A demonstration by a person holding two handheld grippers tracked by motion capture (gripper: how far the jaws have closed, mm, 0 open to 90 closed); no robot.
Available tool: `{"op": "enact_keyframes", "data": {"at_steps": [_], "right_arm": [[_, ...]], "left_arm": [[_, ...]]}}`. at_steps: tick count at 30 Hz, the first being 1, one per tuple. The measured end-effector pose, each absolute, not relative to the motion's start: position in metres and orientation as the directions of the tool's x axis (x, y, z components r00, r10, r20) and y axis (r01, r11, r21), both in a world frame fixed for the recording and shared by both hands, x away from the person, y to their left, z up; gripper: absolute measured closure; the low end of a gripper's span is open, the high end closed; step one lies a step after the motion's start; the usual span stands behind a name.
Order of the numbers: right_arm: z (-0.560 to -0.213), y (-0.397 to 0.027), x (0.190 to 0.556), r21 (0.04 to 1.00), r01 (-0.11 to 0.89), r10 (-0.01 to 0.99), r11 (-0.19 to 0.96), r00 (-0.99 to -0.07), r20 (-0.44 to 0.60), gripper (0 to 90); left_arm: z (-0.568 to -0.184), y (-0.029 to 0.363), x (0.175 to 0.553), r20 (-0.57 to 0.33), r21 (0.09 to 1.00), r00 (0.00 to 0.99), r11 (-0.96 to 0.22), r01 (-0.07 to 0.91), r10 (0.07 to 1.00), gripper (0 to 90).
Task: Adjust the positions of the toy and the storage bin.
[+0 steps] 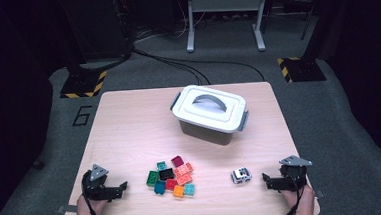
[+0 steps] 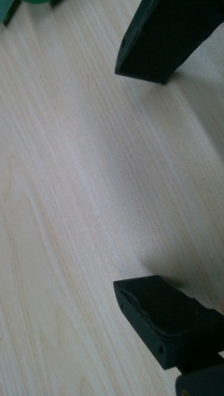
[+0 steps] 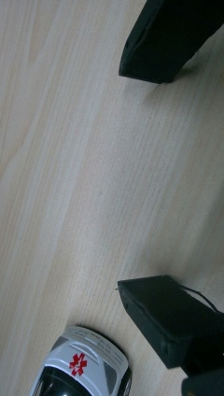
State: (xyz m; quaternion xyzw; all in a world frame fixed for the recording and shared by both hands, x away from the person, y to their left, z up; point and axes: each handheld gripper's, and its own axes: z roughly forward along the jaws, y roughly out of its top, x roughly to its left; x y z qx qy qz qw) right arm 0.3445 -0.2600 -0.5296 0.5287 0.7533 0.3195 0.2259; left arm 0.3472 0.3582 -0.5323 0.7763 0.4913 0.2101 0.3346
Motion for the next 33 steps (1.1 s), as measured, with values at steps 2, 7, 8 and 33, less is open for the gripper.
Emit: {"op": "enact_keyframes", "data": {"at_steps": [2, 7, 8, 33], "right_arm": [[-0.53, -0.26, 0.345, 0.72, 0.652, 0.941, 0.237, -0.339, -0.003, 0.0], [-0.53, -0.26, 0.345, 0.72, 0.653, 0.942, 0.236, -0.337, -0.002, 0.0], [-0.53, -0.26, 0.345, 0.72, 0.653, 0.942, 0.235, -0.337, -0.002, 0.0], [-0.468, -0.241, 0.36, 0.724, 0.631, 0.912, 0.278, -0.41, 0.006, 0.0]], "left_arm": [[-0.532, 0.358, 0.347, -0.002, 0.726, 0.429, -0.294, 0.622, 0.903, 0.6], [-0.532, 0.358, 0.347, -0.002, 0.726, 0.429, -0.294, 0.622, 0.903, 0.6], [-0.532, 0.358, 0.347, -0.002, 0.726, 0.429, -0.294, 0.622, 0.903, 0.6], [-0.531, 0.359, 0.347, -0.005, 0.719, 0.432, -0.297, 0.628, 0.902, 0.6]]}}
